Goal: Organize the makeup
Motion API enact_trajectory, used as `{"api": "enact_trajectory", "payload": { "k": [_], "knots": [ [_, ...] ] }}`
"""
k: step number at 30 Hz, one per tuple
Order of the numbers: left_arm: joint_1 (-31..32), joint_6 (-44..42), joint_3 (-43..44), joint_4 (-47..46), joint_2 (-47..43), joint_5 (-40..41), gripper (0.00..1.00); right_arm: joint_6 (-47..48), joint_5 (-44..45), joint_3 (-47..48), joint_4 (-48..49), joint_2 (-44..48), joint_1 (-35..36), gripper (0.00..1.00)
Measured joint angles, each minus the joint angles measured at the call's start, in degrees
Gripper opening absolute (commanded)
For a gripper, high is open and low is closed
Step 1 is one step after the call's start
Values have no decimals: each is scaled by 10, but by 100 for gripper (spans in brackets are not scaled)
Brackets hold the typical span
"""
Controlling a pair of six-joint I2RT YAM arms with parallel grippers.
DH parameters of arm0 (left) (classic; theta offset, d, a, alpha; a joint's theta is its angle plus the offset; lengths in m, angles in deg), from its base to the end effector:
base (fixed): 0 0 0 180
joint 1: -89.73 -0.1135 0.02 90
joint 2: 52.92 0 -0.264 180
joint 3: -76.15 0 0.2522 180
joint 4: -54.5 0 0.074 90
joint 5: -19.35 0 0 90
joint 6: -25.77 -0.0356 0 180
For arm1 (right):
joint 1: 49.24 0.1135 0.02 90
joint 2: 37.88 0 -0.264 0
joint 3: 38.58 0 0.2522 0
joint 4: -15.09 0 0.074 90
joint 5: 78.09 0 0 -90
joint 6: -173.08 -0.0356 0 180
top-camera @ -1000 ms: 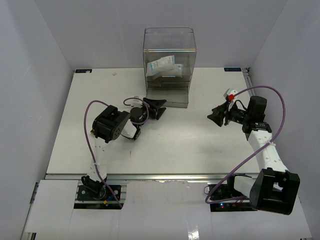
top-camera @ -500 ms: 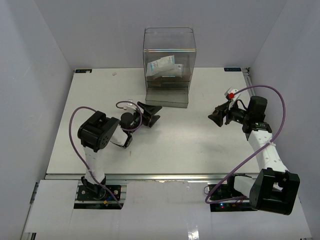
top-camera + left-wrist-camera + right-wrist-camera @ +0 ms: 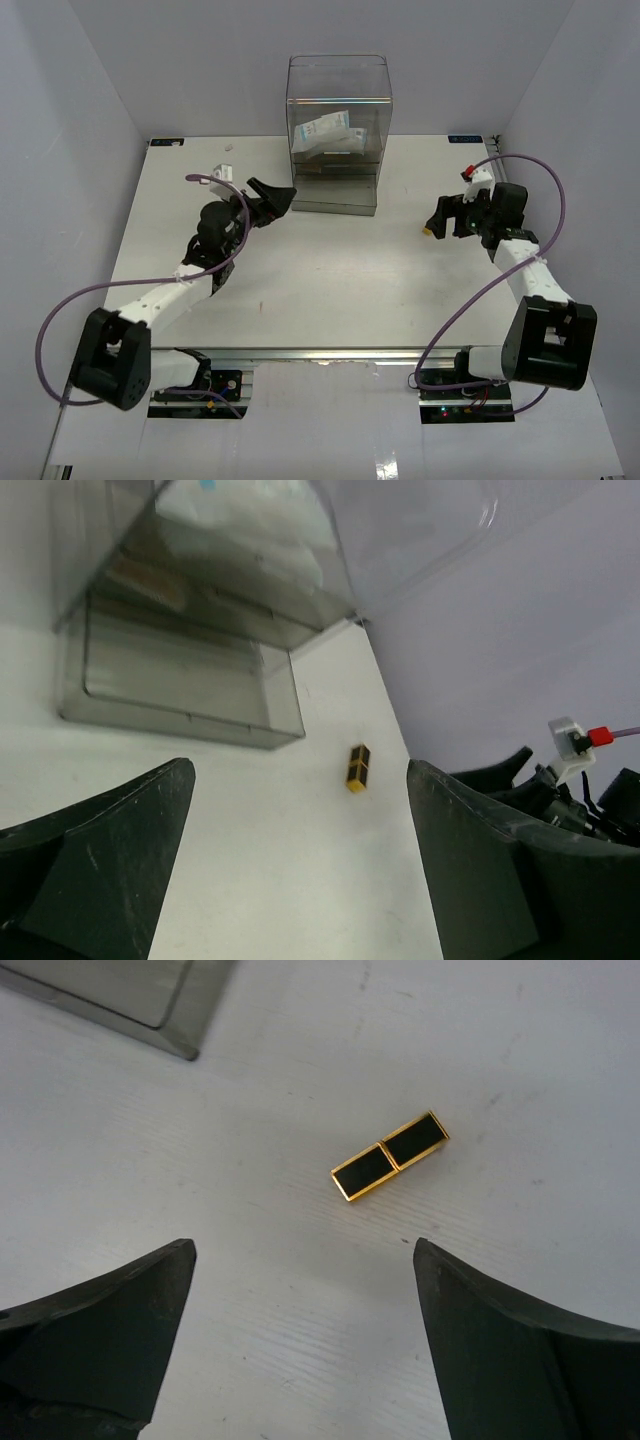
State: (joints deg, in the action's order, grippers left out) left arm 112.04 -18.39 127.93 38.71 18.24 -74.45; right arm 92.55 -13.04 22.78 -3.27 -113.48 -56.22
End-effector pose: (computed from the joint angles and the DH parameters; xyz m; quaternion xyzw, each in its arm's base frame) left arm 0.2600 -0.1092 0.2728 -0.1263 0.7178 -0.4034 0.5532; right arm 0.2880 -0.0201 0.2499 -0.1223 0.8540 0.1204 0.4912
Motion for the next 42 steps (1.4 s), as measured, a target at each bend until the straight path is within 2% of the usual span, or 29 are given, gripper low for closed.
{"api": "enact_trajectory", "payload": {
  "k": [4, 9, 14, 20, 27, 30, 35, 37, 38, 42],
  "knots": [
    [-1, -125, 46, 112, -100, 73, 98, -49, 83, 10, -1, -51, 5, 90],
    [-2, -255, 26, 194, -199, 109, 98, -99, 152, 68, -6, -124, 25, 90],
    [-2, -328, -17, 258, -251, 130, 98, -148, 198, 135, -9, -199, 42, 95],
    [-2, -368, -48, 309, -311, 151, 98, -196, 261, 185, -17, -273, 67, 99],
    [-2, -384, -49, 317, -330, 165, 98, -223, 323, 201, -30, -316, 124, 84],
    [-2, -386, -49, 322, -329, 165, 98, -230, 341, 202, -30, -320, 134, 73],
    [-2, -387, -49, 326, -329, 165, 98, -241, 356, 200, -29, -320, 134, 46],
    [-2, -387, -49, 326, -328, 165, 98, -240, 355, 196, -27, -320, 134, 28],
    [-2, -388, -49, 326, -328, 165, 98, -240, 355, 194, -26, -320, 133, 23],
    [-2, -388, -49, 326, -327, 165, 98, -236, 352, 190, -22, -320, 133, 15]
  ]
}}
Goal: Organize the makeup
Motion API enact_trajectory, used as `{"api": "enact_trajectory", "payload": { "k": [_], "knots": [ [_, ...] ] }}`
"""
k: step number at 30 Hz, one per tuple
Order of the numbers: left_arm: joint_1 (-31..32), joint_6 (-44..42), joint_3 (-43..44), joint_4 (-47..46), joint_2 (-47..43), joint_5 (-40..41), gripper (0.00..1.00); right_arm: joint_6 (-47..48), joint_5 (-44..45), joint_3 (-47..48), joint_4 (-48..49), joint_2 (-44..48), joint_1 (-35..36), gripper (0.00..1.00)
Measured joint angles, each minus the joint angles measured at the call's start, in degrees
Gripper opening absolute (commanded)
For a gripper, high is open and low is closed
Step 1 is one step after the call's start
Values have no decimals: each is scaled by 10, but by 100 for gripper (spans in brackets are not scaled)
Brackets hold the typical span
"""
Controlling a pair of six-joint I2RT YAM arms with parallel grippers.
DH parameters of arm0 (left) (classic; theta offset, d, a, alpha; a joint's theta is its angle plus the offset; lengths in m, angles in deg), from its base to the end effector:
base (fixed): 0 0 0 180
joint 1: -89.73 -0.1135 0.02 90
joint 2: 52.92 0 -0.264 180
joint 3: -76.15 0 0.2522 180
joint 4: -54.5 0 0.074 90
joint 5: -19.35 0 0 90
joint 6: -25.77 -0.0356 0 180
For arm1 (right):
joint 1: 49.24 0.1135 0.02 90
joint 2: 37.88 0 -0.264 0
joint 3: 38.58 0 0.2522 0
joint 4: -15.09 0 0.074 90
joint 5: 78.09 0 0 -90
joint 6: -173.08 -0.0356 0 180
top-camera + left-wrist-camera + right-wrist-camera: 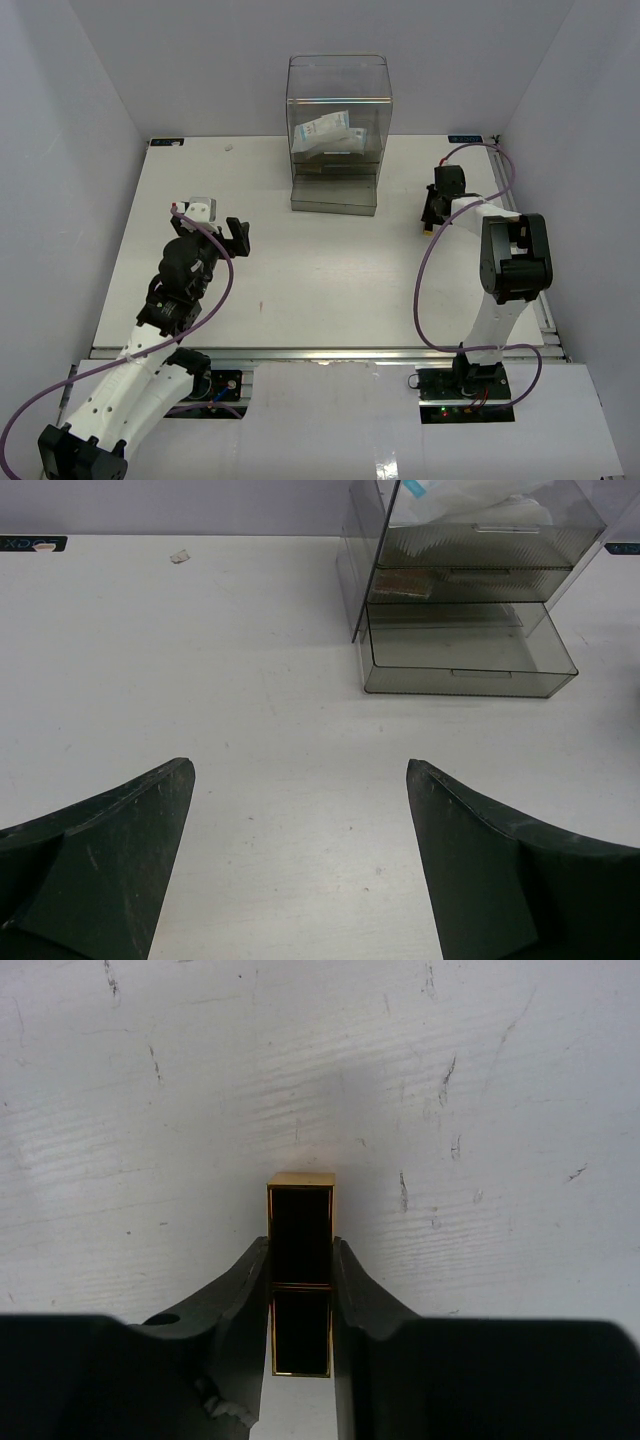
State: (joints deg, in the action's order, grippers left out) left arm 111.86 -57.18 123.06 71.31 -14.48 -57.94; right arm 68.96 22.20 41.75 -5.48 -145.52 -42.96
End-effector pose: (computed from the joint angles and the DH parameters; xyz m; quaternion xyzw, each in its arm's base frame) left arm 0.1607 -0.0569 0.2990 0.0269 0.7550 -0.0826 0.6499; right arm 0.3955 0.0371 0.1685 0.0957 0.9251 -0.0190 0.3671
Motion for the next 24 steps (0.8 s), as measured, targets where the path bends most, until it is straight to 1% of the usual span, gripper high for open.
{"api": "enact_trajectory", "payload": {
  "k": [3, 8, 12, 14, 16, 18, 21, 24],
  "knots": [
    [0, 0, 0, 0, 0, 0, 98, 11, -6, 0, 2, 0, 0, 12],
    [0, 0, 0, 0, 0, 0, 98, 61, -35, -15, 11, 15, 10, 8],
    [0, 0, 0, 0, 0, 0, 98, 165, -83, -27, 9, 73, 63, 8],
    [0, 0, 0, 0, 0, 0, 98, 226, -124, -17, 6, 108, 105, 12],
    [0, 0, 0, 1, 0, 0, 98, 298, -169, 9, -2, 131, 146, 13],
    [0, 0, 0, 2, 0, 0, 98, 366, -197, 49, -8, 134, 181, 13],
    [0, 0, 0, 4, 0, 2, 98, 453, -207, 121, -14, 109, 219, 14],
    [0, 0, 0, 4, 0, 5, 98, 522, -200, 186, -27, 58, 241, 17]
  ]
}}
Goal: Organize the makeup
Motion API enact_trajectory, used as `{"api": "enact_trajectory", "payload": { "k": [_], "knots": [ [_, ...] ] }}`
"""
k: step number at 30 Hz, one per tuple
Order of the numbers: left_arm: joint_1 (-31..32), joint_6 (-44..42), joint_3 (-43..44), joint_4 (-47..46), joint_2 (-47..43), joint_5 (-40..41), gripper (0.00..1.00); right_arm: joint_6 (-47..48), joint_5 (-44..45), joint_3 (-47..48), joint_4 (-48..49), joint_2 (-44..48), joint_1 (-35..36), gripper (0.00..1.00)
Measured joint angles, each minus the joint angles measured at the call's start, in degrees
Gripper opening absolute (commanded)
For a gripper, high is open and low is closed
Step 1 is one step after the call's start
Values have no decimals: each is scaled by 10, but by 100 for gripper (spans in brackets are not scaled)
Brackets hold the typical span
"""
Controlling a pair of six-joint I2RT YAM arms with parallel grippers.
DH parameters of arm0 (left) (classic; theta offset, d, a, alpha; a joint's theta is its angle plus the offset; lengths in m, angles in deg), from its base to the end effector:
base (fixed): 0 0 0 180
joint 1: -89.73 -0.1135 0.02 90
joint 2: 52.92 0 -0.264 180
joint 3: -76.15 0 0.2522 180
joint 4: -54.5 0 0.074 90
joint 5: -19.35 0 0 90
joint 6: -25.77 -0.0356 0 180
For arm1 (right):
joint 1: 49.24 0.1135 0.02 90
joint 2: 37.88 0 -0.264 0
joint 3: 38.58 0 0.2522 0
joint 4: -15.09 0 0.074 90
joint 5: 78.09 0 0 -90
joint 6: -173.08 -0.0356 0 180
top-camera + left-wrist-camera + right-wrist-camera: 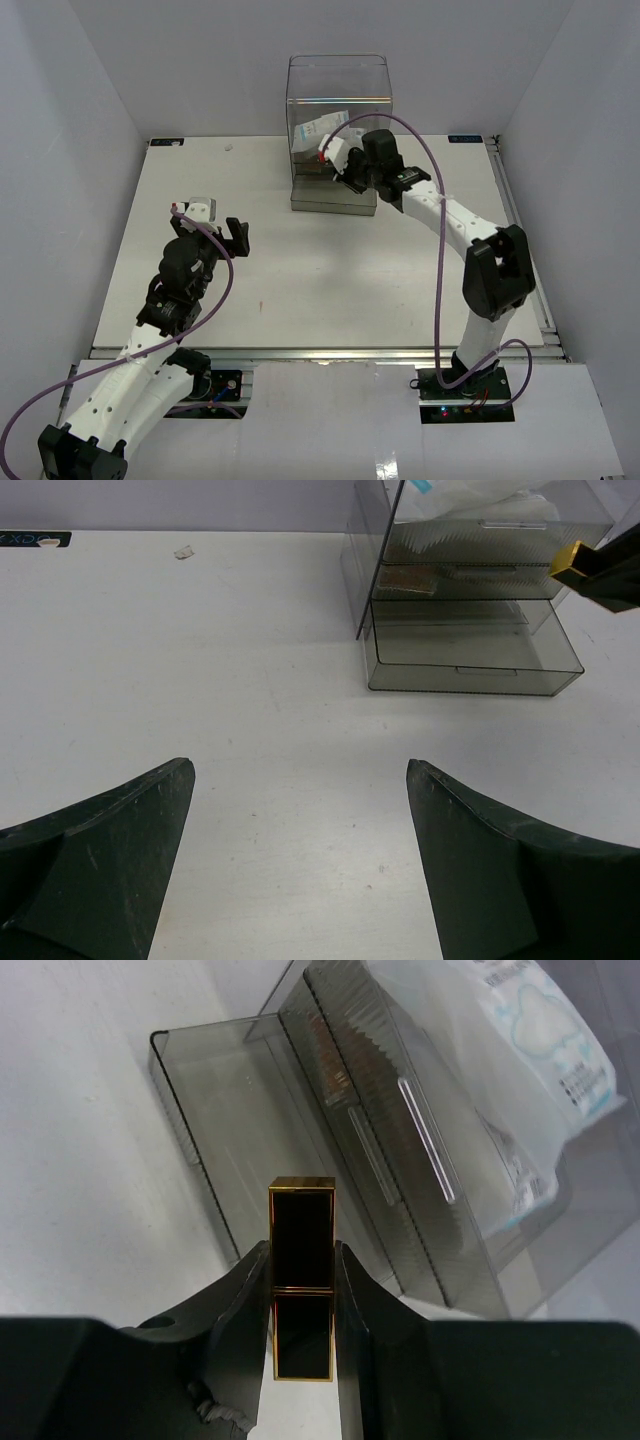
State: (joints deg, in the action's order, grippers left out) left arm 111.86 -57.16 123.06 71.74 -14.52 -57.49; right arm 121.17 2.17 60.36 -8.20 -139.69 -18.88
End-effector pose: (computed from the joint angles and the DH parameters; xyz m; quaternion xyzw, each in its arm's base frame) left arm 0.1605 -0.0565 0.2983 0.0248 0.7572 -0.0789 0.6480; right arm 0.3627 0.2194 0.3112 -0.5128 0.6740 0.0364 0.5305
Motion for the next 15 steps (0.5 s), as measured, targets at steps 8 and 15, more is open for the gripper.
{"api": "enact_trajectory", "payload": {
  "k": [8, 15],
  "knots": [
    [0, 0, 0, 0, 0, 11, 98, 90, 53, 84, -26, -145, 10, 24],
    [0, 0, 0, 0, 0, 12, 98, 108, 91, 87, -32, -173, 10, 39]
  ]
}}
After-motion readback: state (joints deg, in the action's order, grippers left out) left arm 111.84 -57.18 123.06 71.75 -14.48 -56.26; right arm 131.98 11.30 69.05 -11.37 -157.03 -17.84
